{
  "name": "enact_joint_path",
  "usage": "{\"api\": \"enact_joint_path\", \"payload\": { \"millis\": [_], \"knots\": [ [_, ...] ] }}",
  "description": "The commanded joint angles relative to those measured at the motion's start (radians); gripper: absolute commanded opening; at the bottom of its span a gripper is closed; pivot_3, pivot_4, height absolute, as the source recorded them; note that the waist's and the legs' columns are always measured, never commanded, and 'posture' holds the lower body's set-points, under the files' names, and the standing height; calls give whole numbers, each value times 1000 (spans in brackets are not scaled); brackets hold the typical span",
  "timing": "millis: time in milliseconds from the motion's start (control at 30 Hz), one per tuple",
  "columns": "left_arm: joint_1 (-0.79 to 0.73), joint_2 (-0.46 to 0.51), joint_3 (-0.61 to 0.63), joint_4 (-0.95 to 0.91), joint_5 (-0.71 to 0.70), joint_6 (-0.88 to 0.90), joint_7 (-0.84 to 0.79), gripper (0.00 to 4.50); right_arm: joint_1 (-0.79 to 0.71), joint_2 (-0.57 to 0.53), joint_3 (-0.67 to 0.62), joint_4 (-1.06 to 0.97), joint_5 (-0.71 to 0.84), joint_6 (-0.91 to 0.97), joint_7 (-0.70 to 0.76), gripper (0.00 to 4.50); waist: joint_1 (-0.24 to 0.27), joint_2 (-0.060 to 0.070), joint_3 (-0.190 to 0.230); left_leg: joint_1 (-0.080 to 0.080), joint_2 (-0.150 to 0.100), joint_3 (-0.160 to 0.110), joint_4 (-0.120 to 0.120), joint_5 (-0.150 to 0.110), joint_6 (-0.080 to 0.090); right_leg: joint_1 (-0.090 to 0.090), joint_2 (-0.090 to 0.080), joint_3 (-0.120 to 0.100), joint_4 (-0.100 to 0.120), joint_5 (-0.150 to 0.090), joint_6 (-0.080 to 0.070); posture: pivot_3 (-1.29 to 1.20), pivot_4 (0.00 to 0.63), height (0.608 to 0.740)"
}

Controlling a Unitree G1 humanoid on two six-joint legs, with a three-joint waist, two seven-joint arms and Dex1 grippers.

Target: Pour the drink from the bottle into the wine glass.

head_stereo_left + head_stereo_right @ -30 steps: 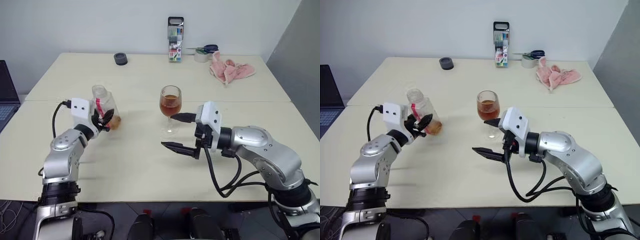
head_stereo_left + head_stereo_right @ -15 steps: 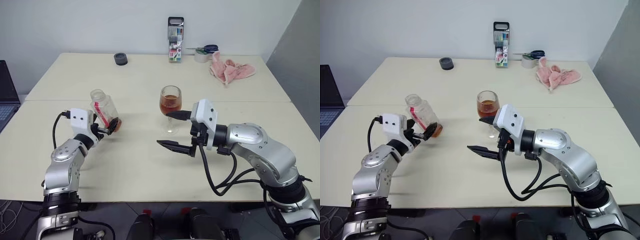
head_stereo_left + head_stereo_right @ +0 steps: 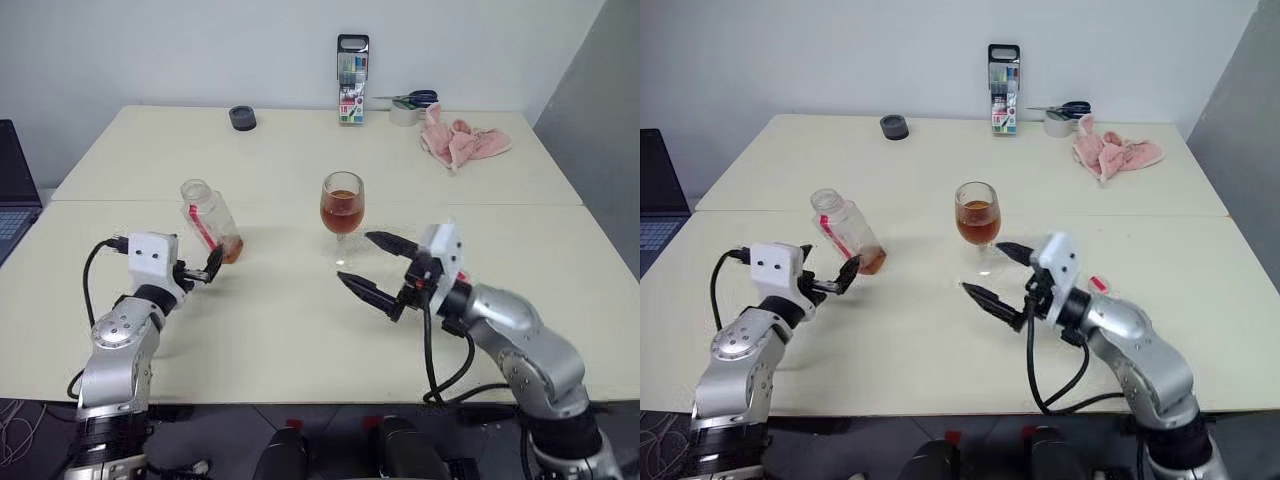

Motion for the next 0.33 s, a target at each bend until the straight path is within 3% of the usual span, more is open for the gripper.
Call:
{"api": "enact_joint_path", "payload": {
  "millis": [33, 333],
  "knots": [
    [55, -20, 33, -102, -13, -25, 12, 4479, 62, 62, -64, 69, -83, -178, -89, 4500, 0, 0, 0, 0, 0, 0, 0, 0, 0, 0, 0, 0, 0, 0, 0, 0, 150, 740],
    [134, -88, 49, -142, -11, -109, 37, 4479, 125, 153, -100, 259, -187, -399, -161, 4500, 3, 0, 0, 1, 0, 2, 0, 0, 0, 0, 1, 1, 0, 0, 0, 0, 150, 740]
  ]
}}
